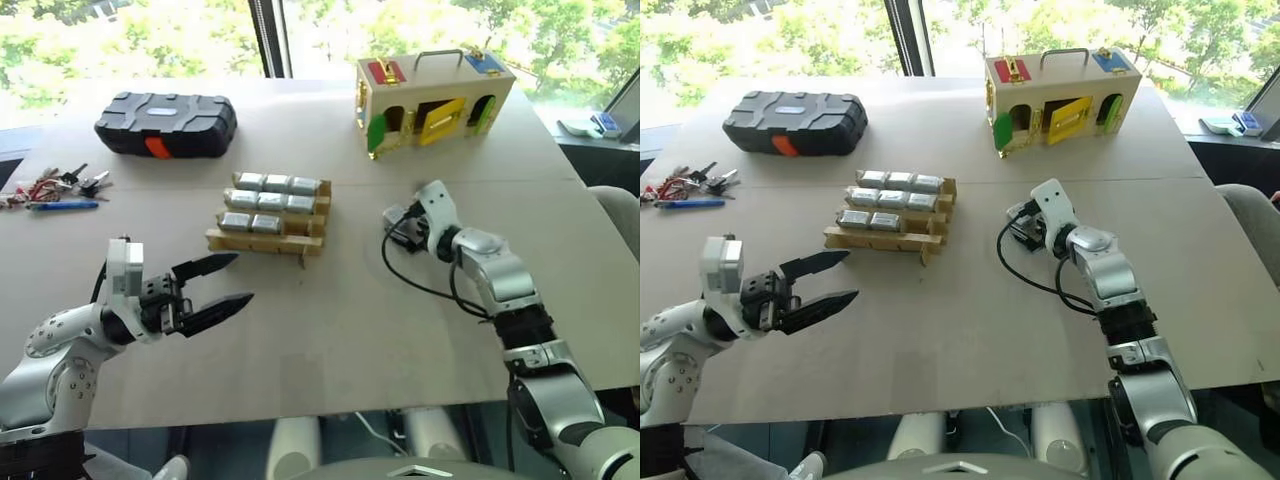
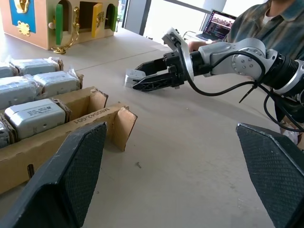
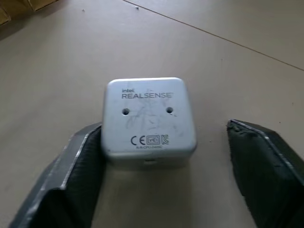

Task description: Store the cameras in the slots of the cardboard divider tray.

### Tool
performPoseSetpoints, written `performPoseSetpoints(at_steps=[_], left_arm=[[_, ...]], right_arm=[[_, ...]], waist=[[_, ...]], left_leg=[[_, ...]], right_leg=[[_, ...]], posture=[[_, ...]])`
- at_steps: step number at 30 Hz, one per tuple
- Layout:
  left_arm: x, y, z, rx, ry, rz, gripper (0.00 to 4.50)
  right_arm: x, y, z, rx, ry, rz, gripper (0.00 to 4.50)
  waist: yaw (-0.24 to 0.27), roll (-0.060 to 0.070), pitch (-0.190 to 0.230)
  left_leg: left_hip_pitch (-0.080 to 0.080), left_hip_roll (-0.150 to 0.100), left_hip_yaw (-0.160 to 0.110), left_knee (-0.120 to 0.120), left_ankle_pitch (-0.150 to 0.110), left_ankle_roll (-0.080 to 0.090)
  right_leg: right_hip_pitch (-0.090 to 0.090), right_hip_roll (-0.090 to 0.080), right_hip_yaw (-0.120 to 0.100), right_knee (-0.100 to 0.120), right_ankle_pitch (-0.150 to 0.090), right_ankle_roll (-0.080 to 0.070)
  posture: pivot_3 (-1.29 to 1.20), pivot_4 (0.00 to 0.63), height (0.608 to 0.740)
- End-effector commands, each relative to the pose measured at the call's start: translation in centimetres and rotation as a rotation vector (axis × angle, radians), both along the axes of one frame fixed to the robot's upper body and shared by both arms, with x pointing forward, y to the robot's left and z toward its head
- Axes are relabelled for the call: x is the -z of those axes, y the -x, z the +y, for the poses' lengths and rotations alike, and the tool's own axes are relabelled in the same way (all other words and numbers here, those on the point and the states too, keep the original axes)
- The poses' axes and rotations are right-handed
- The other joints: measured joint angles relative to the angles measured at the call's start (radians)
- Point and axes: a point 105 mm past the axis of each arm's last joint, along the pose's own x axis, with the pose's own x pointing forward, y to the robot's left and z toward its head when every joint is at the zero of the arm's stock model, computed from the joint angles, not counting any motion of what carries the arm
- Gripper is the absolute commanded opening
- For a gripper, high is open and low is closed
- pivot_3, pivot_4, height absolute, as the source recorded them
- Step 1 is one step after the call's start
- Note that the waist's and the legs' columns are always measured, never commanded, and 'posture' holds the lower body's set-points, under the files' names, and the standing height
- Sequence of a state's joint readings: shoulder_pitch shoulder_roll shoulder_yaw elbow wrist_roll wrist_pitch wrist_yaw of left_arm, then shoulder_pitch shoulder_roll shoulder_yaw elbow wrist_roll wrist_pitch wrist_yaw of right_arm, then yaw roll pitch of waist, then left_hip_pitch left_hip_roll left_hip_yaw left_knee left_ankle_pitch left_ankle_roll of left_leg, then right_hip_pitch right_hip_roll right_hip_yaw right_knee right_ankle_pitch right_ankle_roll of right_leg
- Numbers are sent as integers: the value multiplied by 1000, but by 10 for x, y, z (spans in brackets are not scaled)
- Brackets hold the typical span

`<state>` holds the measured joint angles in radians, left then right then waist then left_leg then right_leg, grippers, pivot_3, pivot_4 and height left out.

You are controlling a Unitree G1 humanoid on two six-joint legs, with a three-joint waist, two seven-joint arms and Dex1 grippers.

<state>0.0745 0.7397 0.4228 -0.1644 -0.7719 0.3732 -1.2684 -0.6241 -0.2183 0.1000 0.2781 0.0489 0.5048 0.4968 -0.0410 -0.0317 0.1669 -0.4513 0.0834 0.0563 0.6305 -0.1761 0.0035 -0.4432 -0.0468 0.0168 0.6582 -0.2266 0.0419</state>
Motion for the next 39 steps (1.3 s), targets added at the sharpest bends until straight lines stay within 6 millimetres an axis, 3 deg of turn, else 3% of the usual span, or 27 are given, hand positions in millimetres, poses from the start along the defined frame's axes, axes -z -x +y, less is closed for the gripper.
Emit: performPoseSetpoints(at_steps=[1,2,7,12,17,20,27,34,39], left_arm=[[-14,2,-6,11,6,-36,4500],[-14,1,-7,-4,15,-24,4500],[-23,-14,-15,-101,94,72,4500],[-31,-29,-44,-84,60,275,4500],[-49,-49,-78,18,134,354,4500],[-50,-60,-86,32,136,373,4500],[-57,-69,-121,136,152,390,4500],[-59,-78,-123,145,154,391,4500],[-60,-81,-128,169,160,387,2498]], right_arm=[[-17,-3,1,-15,-18,-77,2294],[-17,-2,0,-20,-10,-87,1921],[-34,10,-5,-71,61,-234,1931],[-66,46,-3,-198,214,-465,1931],[-85,86,19,-359,298,-600,1931],[-89,97,40,-427,317,-640,1931],[-100,107,57,-476,315,-705,1931],[-112,109,69,-493,275,-736,1931],[-119,109,70,-501,258,-755,1931]], waist=[[0,0,0],[1,0,0],[5,0,0],[14,0,0],[10,0,0],[5,-1,0],[19,-2,0],[28,-2,0],[29,-2,0]], left_leg=[[0,0,0,0,0,0],[0,0,0,0,0,0],[0,0,0,0,0,0],[0,0,-1,1,0,0],[2,0,-3,3,0,0],[3,-1,-5,3,0,0],[2,-1,-6,5,0,0],[2,-1,-7,5,0,0],[2,-1,-7,5,0,0]], right_leg=[[0,0,0,0,0,0],[0,0,0,0,0,0],[0,0,0,0,0,0],[0,0,0,1,1,4],[3,2,0,2,1,7],[5,3,0,2,1,6],[5,4,-1,2,2,5],[5,4,-1,2,2,5],[5,4,-1,2,2,4]], posture=[[0,150,740],[0,150,740],[0,150,740],[0,150,740],[0,150,740],[0,150,740],[0,150,740],[0,150,740],[0,150,740]])
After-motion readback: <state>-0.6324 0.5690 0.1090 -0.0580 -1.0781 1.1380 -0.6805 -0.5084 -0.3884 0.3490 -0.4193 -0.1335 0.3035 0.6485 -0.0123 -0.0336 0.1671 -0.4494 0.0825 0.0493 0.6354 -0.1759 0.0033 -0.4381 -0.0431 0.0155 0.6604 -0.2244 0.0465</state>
